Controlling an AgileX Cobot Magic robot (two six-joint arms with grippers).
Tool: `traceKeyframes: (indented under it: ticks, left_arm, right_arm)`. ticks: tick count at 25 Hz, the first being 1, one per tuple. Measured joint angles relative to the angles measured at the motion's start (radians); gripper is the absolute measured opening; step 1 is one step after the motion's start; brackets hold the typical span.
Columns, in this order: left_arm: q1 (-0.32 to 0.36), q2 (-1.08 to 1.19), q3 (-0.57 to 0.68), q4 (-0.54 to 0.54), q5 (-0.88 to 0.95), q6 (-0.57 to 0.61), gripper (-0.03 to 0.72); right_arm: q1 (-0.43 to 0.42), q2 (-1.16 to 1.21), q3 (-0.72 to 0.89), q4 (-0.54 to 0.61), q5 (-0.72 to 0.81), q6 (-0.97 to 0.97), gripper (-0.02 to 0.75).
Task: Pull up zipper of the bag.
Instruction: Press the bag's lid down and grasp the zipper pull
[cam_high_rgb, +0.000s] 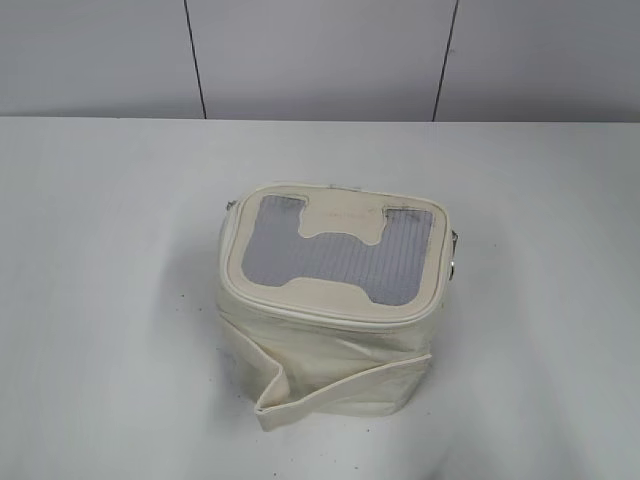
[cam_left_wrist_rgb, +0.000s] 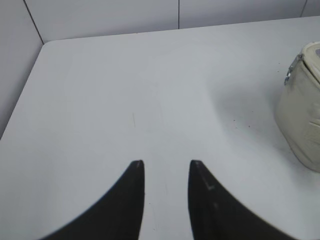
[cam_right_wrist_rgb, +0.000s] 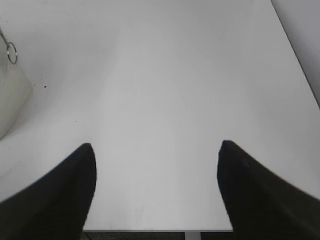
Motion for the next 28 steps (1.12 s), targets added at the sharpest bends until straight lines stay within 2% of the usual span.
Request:
traceKeyframes:
  ticks: [28]
  left_arm:
    - [0.0, 0.0, 0.0, 0.0, 0.0, 0.0, 0.235]
  right_arm:
    - [0.0, 0.0, 0.0, 0.0, 0.0, 0.0, 0.586]
